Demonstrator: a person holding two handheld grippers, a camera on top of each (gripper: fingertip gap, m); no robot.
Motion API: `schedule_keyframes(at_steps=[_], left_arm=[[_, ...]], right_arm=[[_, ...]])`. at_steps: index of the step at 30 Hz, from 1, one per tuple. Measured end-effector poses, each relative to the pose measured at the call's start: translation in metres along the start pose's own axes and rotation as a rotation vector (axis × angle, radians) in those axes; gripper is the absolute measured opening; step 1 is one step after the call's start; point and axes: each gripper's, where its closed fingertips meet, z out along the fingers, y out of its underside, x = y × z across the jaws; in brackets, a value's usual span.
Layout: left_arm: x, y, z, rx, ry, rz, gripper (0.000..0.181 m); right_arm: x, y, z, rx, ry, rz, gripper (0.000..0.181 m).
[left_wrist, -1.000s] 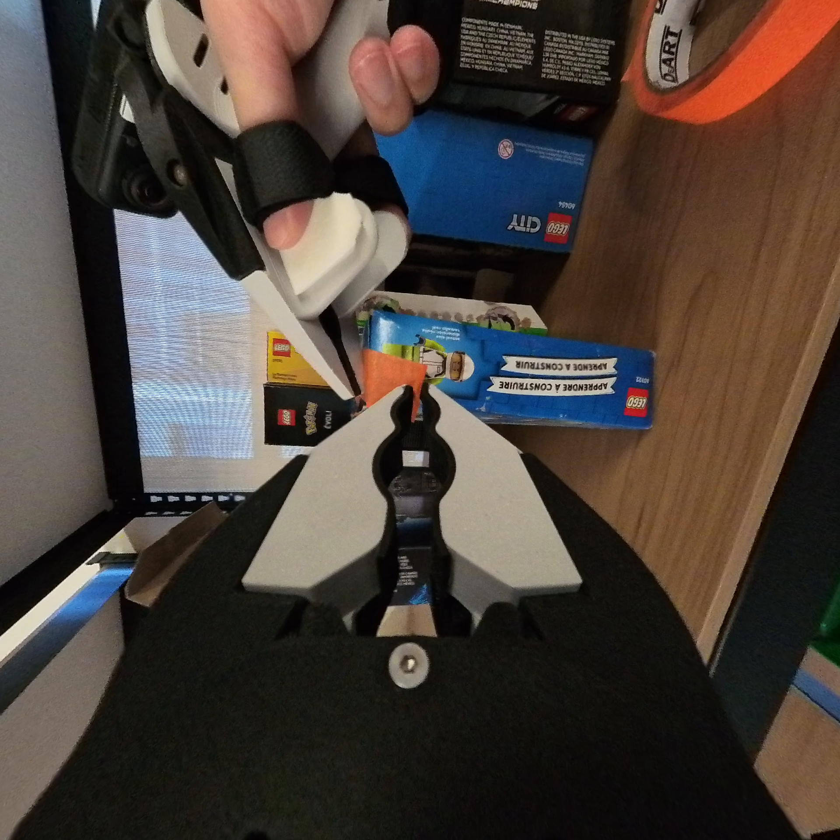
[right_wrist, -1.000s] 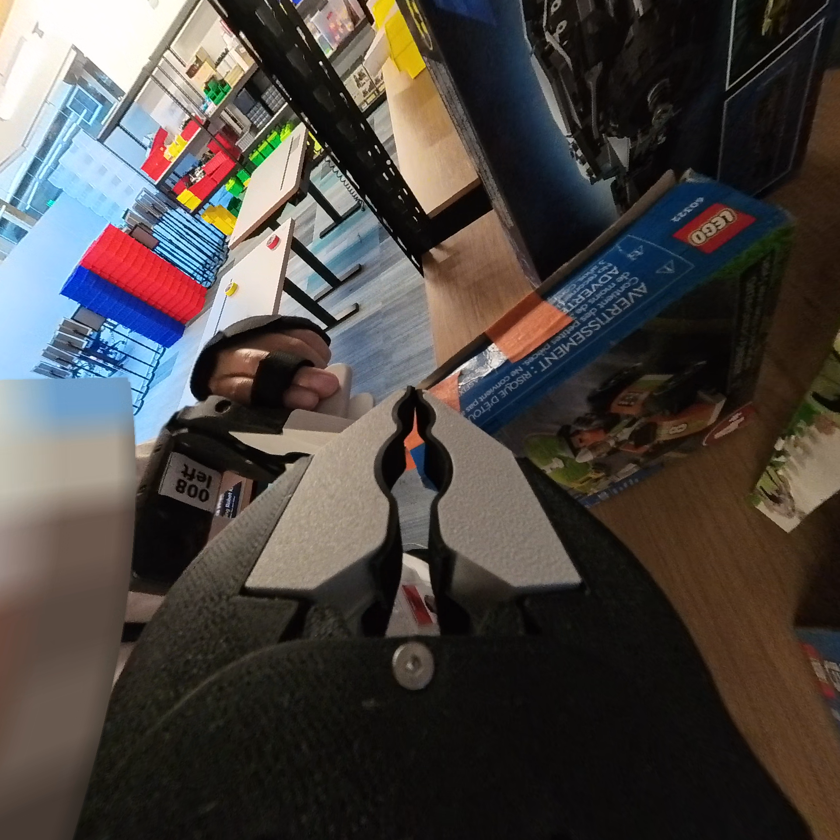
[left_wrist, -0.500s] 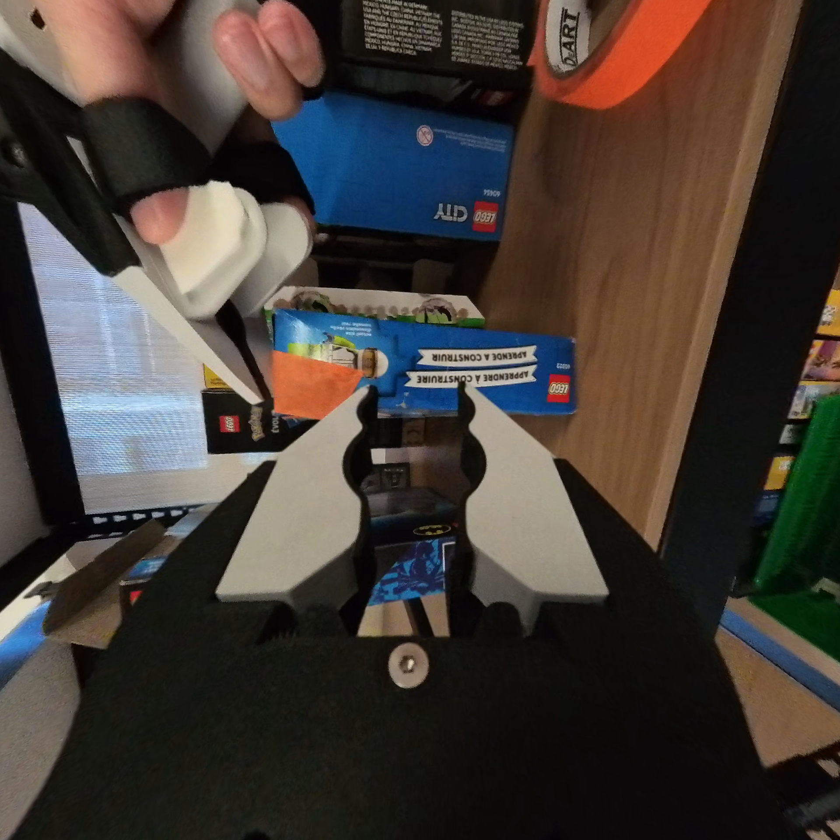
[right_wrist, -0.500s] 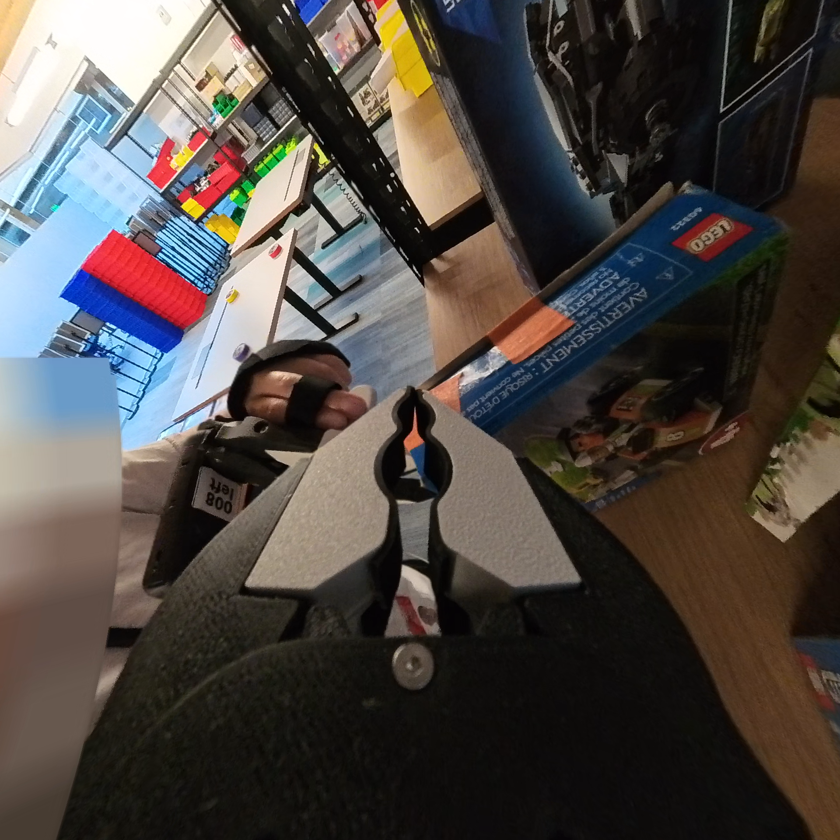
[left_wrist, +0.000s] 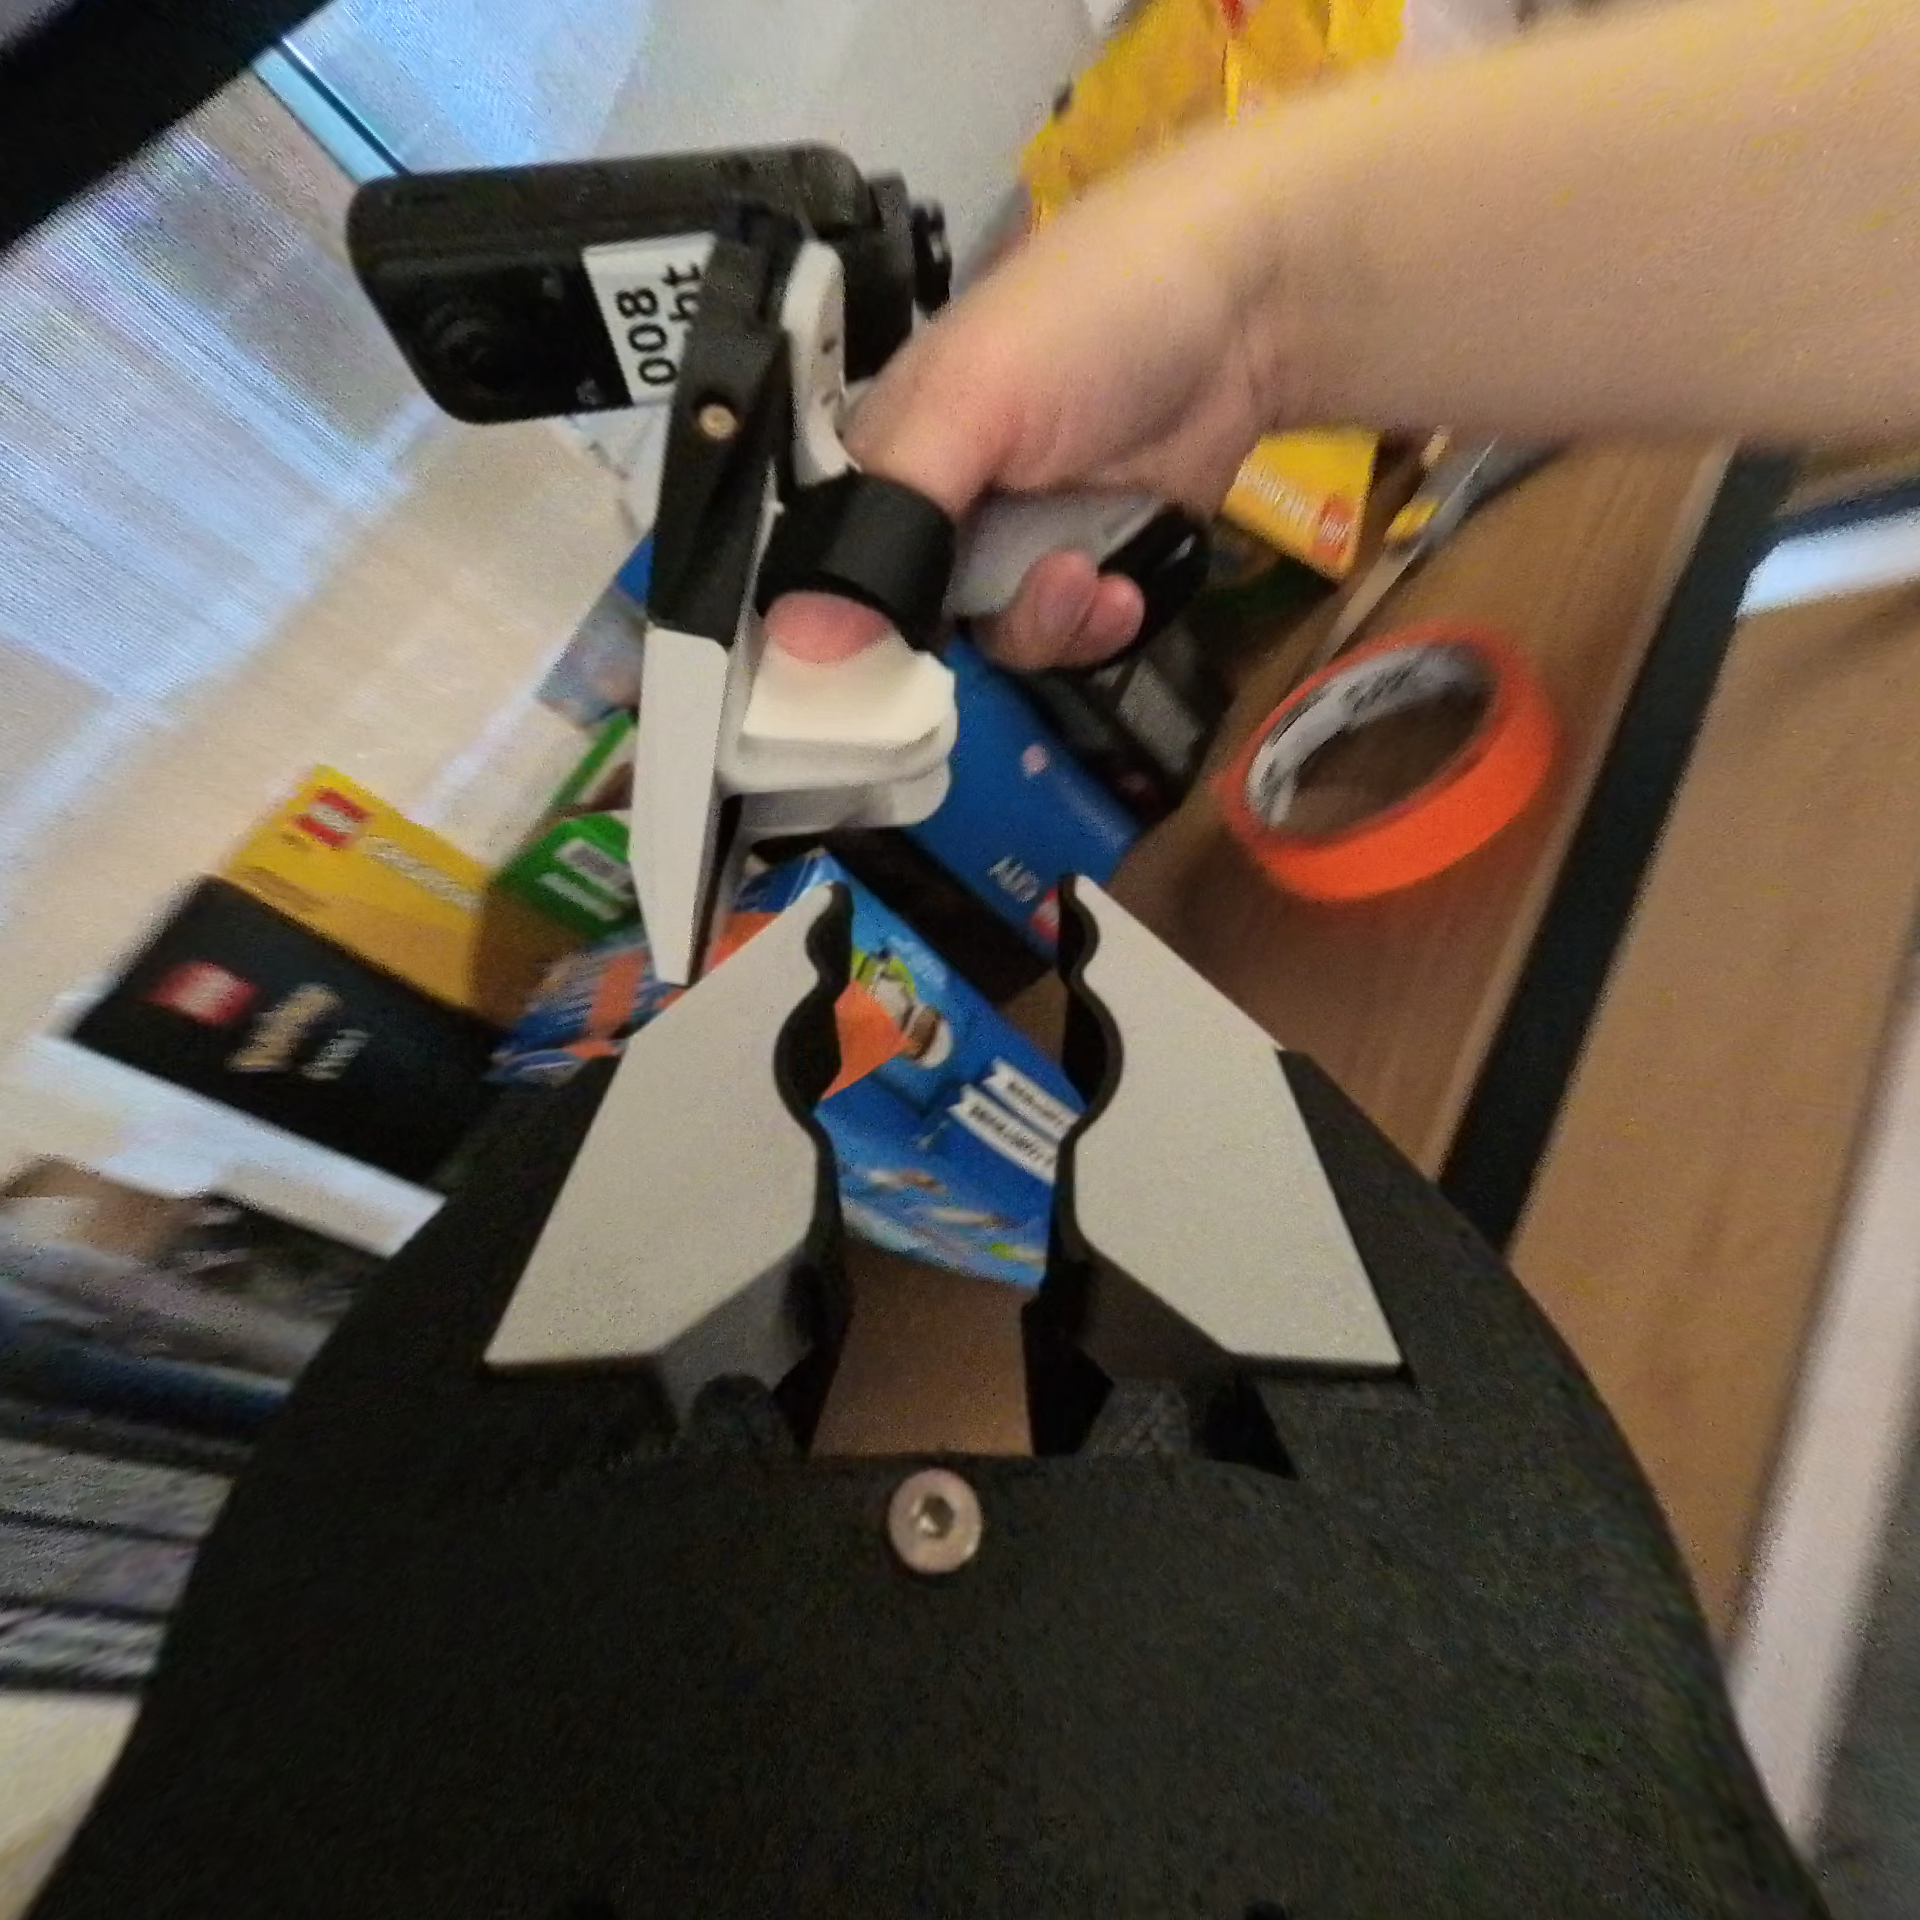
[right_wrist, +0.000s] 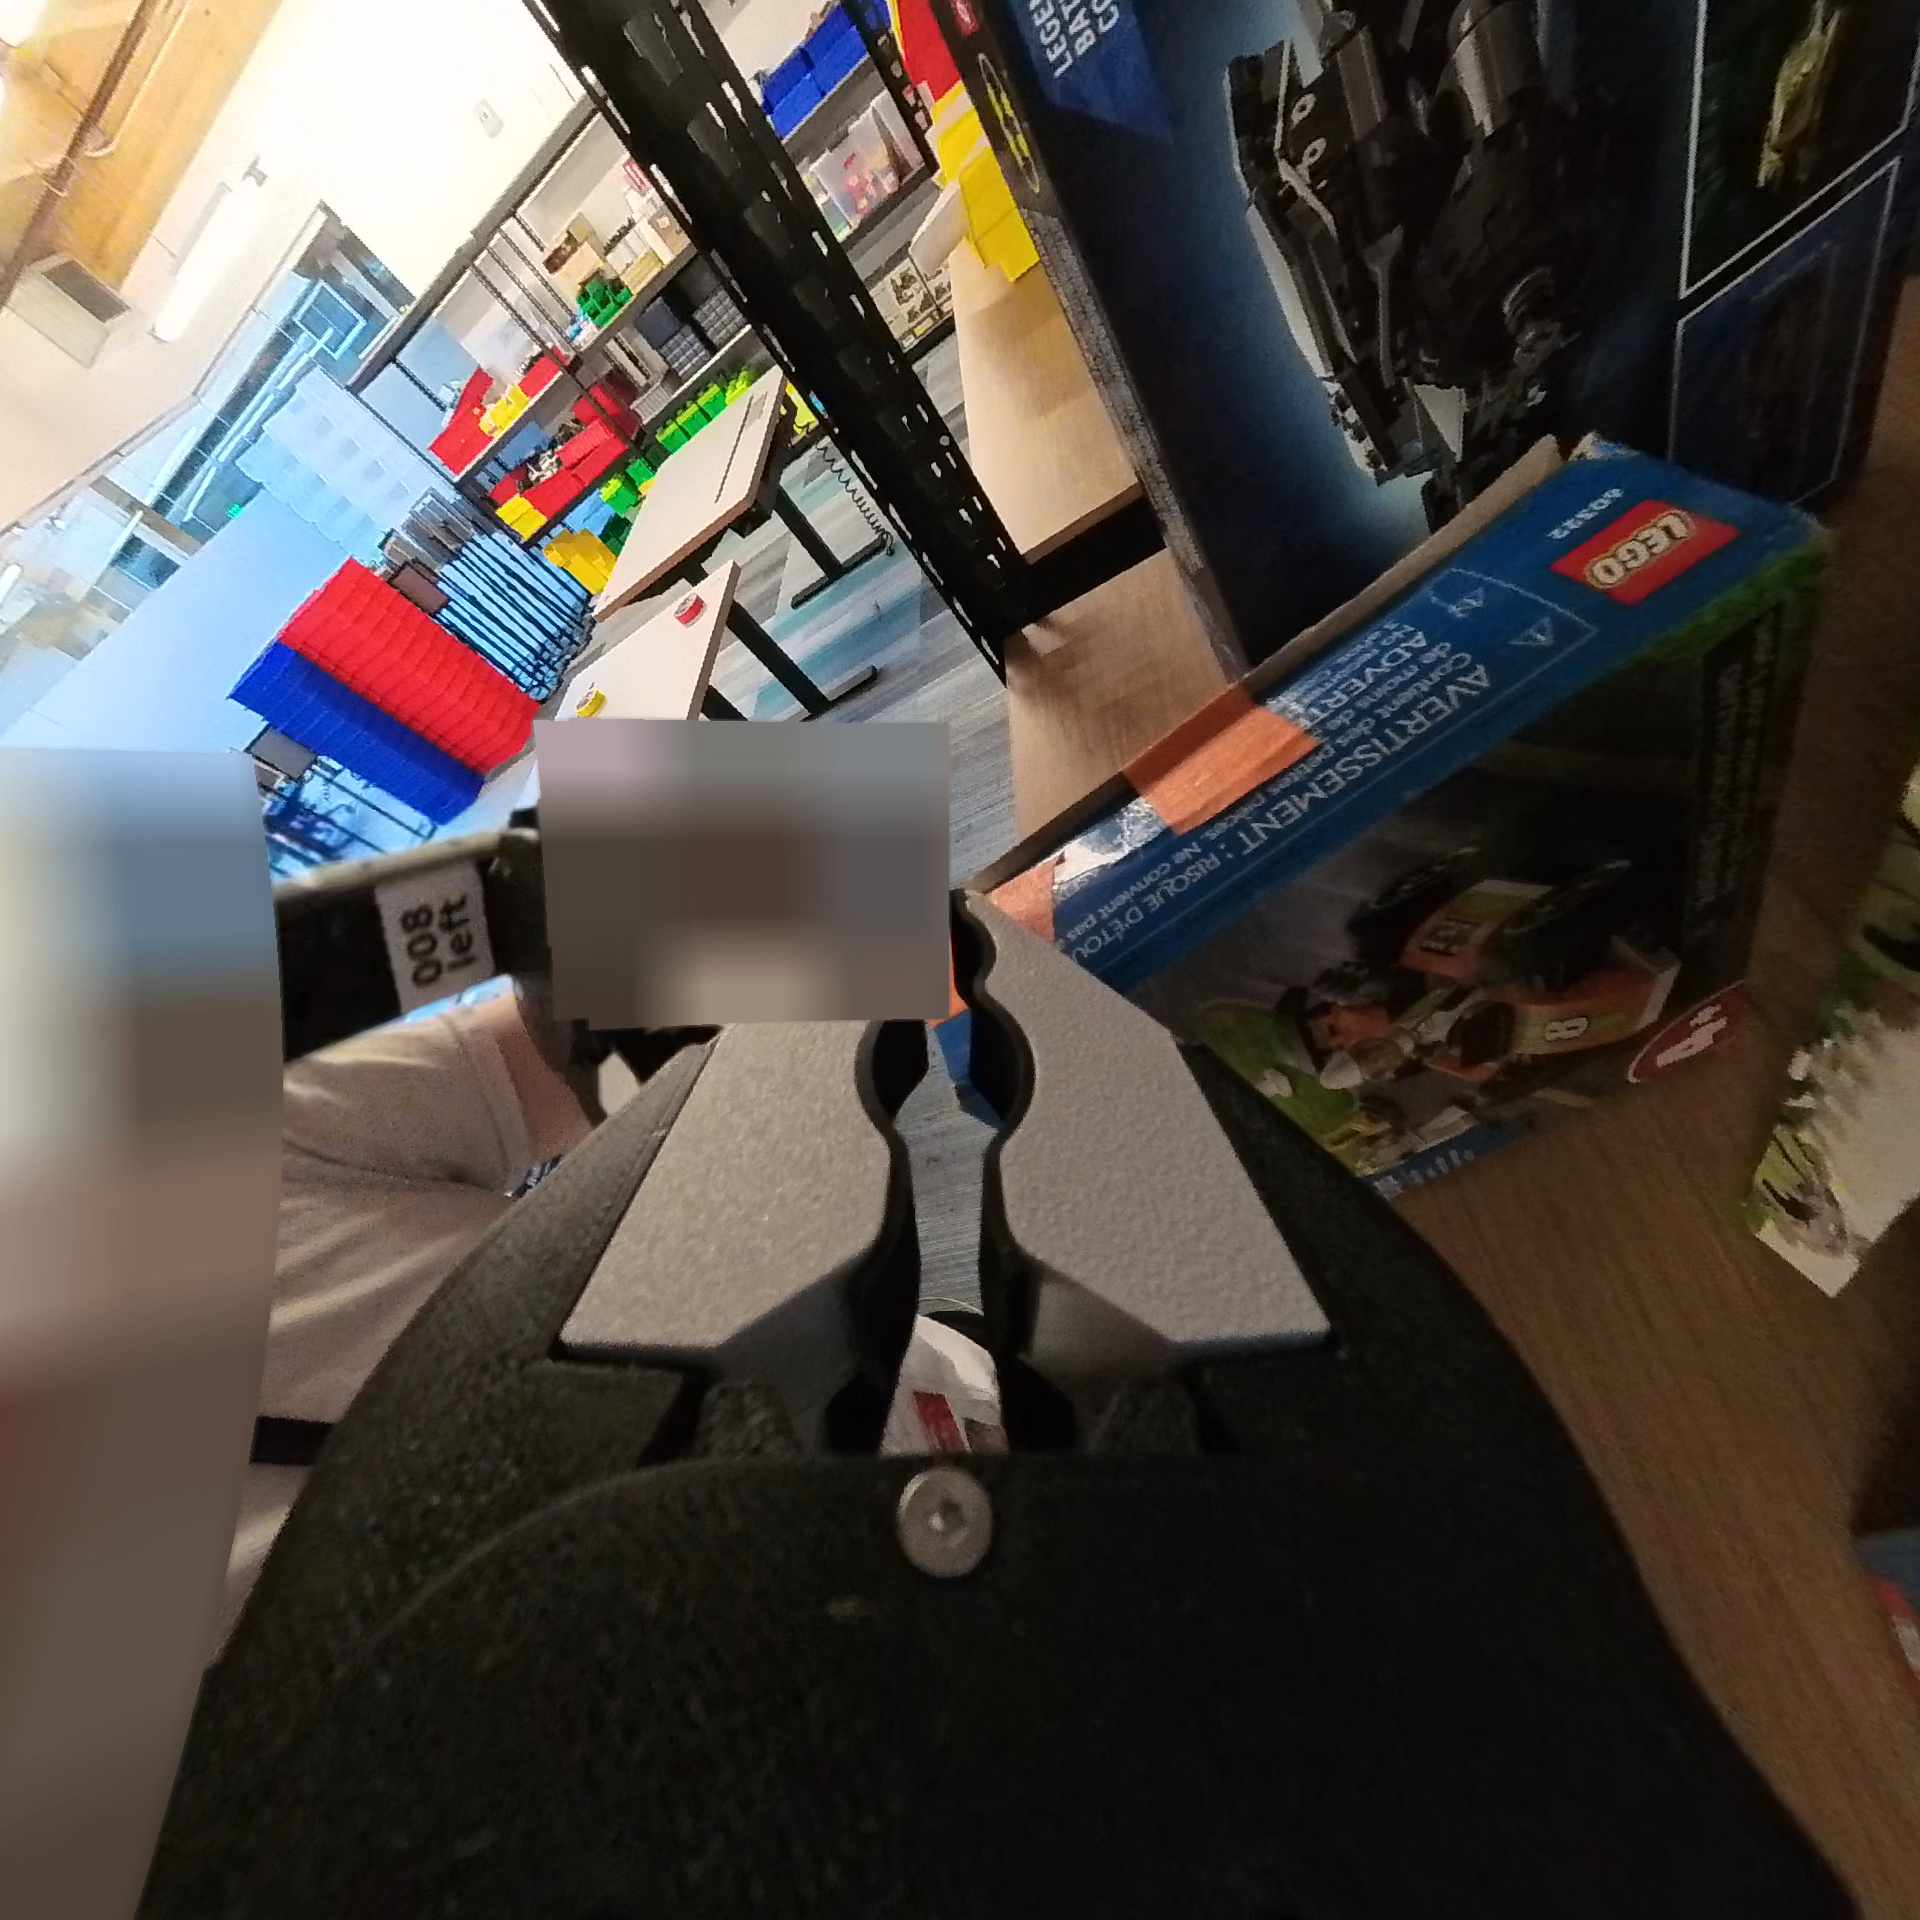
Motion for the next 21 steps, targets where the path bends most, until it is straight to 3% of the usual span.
schedule_keyframes(at_steps=[4, 8, 11, 17, 19, 21], left_arm=[[-0.006, -0.018, -0.003, 0.175, 0.135, -0.362, 0.036], [-0.016, -0.010, 0.001, 0.231, 0.194, -0.580, 0.038], [-0.020, -0.007, 0.000, 0.254, 0.147, -0.584, 0.034], [-0.005, -0.016, -0.001, 0.221, 0.083, -0.335, 0.039], [-0.007, -0.007, 0.005, 0.187, 0.077, -0.353, 0.038], [-0.011, -0.006, 0.004, 0.236, 0.107, -0.443, 0.032]], right_arm=[[0.000, 0.000, 0.000, -0.007, -0.007, 0.004, 0.000], [0.000, 0.001, 0.002, -0.009, -0.005, -0.003, 0.000], [-0.001, 0.001, 0.003, -0.011, -0.017, 0.001, 0.000], [0.000, 0.001, 0.003, -0.015, -0.018, 0.000, 0.000], [0.000, 0.001, 0.002, -0.015, -0.021, 0.001, 0.000], [0.001, 0.000, 0.001, -0.008, -0.021, -0.001, 0.000]])
